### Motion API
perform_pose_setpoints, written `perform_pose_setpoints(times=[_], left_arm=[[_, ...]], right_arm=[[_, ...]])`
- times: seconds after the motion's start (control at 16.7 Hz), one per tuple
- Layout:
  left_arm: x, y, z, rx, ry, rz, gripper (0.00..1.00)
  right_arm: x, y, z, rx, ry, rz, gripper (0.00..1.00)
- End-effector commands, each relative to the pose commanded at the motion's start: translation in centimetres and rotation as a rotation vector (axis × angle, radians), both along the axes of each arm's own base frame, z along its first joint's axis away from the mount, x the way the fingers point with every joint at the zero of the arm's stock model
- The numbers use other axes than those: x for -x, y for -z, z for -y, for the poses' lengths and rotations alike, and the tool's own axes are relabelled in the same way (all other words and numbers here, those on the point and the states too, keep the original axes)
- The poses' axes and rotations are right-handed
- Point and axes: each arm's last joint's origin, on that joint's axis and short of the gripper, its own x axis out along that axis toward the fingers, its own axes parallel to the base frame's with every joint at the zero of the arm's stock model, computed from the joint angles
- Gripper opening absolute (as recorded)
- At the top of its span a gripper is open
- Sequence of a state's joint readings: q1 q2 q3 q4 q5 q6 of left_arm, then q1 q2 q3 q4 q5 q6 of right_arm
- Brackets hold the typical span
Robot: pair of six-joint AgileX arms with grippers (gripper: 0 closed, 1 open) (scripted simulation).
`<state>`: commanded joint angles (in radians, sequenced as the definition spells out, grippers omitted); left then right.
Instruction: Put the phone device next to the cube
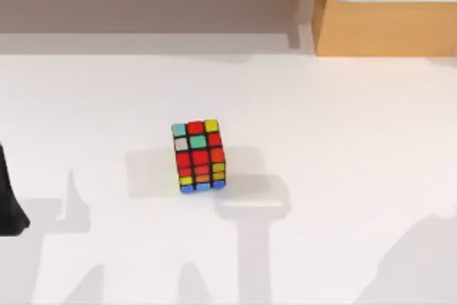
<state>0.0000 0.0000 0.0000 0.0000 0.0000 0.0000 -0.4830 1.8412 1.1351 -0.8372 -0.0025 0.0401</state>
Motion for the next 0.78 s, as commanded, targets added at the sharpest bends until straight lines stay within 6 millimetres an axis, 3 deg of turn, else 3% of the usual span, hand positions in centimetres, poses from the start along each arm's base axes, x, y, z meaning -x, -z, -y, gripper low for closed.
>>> perform_pose_setpoints(times=[0.3,0.54,0.78], left_arm=[[0.0,0.0,0.0,0.000,0.000,0.000,1.00],[0.0,0.0,0.0,0.000,0.000,0.000,1.00],[0.0,0.0,0.0,0.000,0.000,0.000,1.00]], right_arm=[[-0.1,3.3,0.1,0.001,0.000,0.003,1.00],[-0.1,3.5,0.1,0.001,0.000,0.001,1.00],[-0.1,3.5,0.1,0.001,0.000,0.001,0.70]])
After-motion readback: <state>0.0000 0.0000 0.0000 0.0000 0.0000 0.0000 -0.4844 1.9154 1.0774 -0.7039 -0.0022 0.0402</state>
